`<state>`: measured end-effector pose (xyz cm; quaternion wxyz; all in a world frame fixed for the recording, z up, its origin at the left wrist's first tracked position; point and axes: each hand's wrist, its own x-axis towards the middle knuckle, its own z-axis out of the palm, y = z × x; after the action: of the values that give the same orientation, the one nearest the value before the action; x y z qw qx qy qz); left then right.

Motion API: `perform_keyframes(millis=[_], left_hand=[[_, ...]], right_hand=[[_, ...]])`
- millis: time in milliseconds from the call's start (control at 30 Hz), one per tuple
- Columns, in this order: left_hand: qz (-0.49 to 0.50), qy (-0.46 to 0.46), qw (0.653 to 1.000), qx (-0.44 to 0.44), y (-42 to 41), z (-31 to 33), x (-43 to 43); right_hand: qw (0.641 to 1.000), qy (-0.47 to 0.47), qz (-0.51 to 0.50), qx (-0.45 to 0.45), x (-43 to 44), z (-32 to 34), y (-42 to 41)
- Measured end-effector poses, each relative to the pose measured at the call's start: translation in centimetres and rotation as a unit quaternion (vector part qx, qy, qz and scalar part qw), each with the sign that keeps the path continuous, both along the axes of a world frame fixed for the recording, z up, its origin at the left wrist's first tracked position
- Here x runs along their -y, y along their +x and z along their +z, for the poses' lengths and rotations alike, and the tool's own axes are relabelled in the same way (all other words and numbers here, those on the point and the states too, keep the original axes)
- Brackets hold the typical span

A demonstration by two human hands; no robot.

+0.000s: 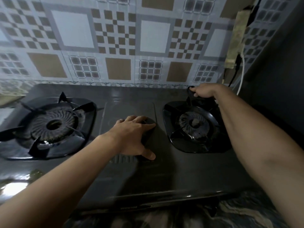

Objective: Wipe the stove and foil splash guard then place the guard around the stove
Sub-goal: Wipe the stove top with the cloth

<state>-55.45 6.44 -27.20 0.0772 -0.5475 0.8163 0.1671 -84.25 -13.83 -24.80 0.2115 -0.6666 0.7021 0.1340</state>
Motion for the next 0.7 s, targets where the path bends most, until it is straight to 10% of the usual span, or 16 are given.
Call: perform_keyframes(millis=[700], left_hand=[[-0.050,-0.069,0.994,-0.067,1.9,-1.1,-0.3]], right_hand=[[0.989,-0.042,0.139,0.025,-2.8,-0.8,17.5]])
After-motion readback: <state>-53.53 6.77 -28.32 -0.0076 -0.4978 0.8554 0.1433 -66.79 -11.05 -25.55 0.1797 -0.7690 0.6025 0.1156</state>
